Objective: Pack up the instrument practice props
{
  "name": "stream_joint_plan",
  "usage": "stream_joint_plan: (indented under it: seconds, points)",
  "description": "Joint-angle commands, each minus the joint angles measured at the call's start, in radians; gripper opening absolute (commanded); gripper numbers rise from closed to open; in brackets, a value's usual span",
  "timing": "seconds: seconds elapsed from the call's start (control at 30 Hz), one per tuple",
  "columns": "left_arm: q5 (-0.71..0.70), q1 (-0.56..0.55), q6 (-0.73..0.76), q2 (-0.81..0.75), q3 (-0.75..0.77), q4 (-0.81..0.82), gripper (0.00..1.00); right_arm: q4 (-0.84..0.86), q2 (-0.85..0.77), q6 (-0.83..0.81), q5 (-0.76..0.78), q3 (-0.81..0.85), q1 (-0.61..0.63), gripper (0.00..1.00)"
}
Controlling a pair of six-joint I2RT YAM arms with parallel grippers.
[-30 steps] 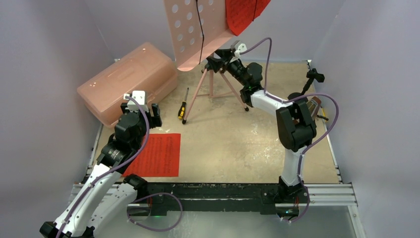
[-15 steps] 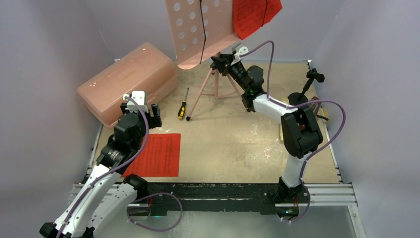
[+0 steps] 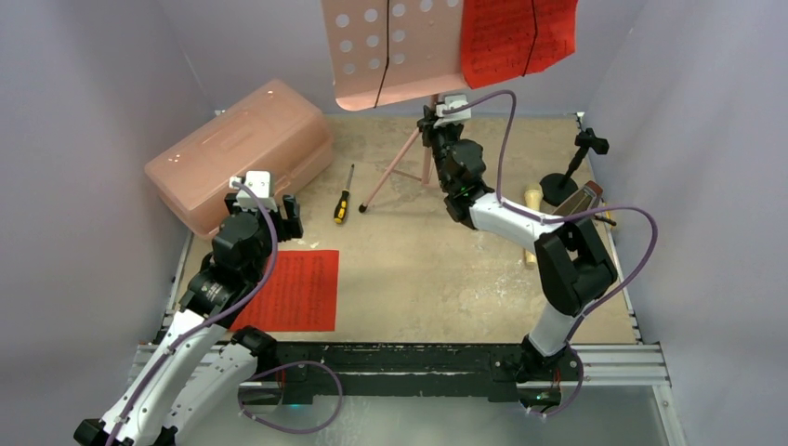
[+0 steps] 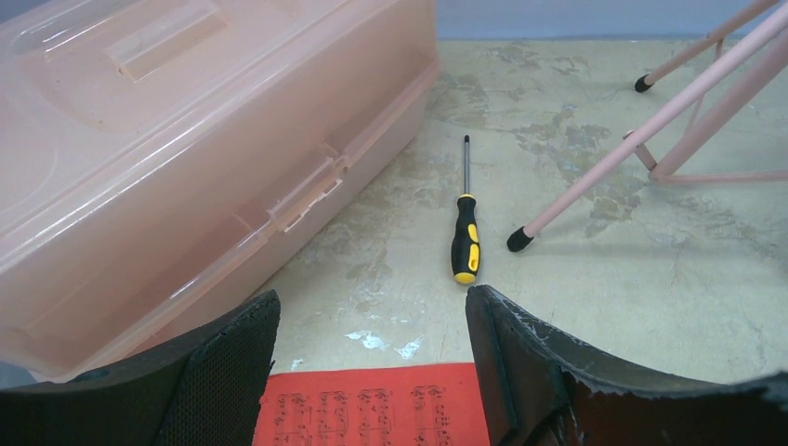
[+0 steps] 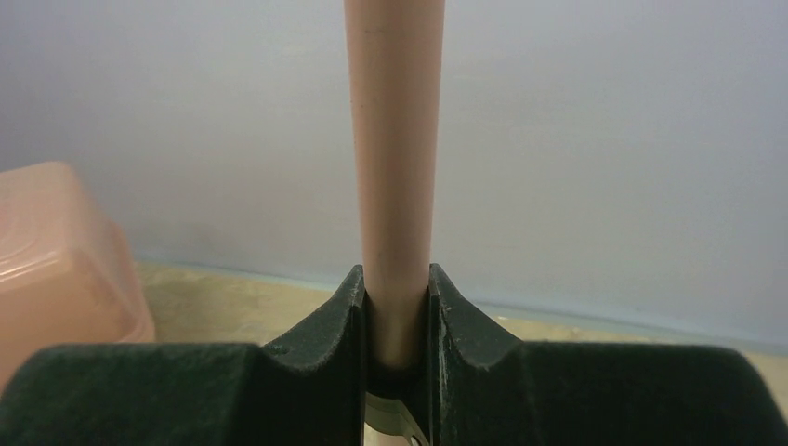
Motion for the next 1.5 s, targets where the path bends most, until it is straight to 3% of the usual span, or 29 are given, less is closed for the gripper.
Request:
stream_joint_plan:
  seconds: [0.0,0.23,0.37,0.77,1.07,1.47]
  points:
    - [0.010,0.010,-0.002,-0.012,0.003,0.029,0.72,0.045,-0.027,-0.006,0.367,0.030,0.045,0.00]
    - [0.020,0.010,-0.002,-0.019,0.005,0.027,0.72,0.016,0.029,0.040,0.537,0.091,0.111,0.00]
    - [0.044,0.010,-0.002,-0.025,0.007,0.030,0.73,0.006,0.038,0.052,0.547,0.095,0.128,0.00]
    - [0.321,0.010,-0.028,0.032,0.077,0.070,0.75,-0.036,-0.081,0.087,0.478,-0.011,0.129,0.54]
    - [0.626,0.008,-0.073,0.097,0.171,0.164,0.76,-0.106,-0.242,0.109,0.431,-0.138,0.129,0.69]
    - [0.935,0.005,-0.249,0.207,0.364,0.333,0.77,-0.468,-0.687,0.157,0.325,-0.287,0.129,0.80]
